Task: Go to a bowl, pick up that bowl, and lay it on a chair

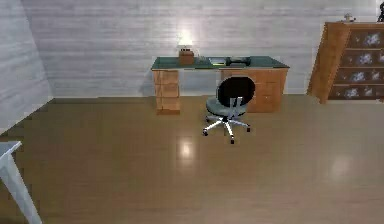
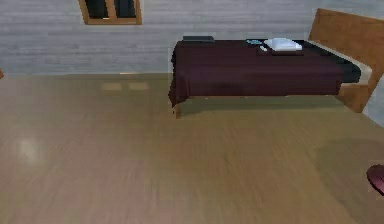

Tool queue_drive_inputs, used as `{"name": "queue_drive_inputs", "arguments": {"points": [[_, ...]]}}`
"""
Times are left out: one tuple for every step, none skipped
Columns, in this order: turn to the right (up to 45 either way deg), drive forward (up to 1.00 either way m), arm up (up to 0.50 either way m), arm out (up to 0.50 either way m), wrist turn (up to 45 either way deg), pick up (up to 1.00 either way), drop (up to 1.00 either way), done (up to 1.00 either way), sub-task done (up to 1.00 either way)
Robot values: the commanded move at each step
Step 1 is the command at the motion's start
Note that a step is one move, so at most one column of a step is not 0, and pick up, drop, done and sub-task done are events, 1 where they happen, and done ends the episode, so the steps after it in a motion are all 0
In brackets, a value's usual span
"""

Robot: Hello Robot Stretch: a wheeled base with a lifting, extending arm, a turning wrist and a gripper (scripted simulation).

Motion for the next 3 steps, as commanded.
{"name": "queue_drive_inputs", "arguments": {"points": [[0.0,0.85,0.00,0.00,0.0,0.00,0.00,0.00,0.00],[-45.0,0.00,0.00,0.00,0.0,0.00,0.00,0.00,0.00],[-3.0,0.00,0.00,0.00,0.0,0.00,0.00,0.00,0.00]]}}
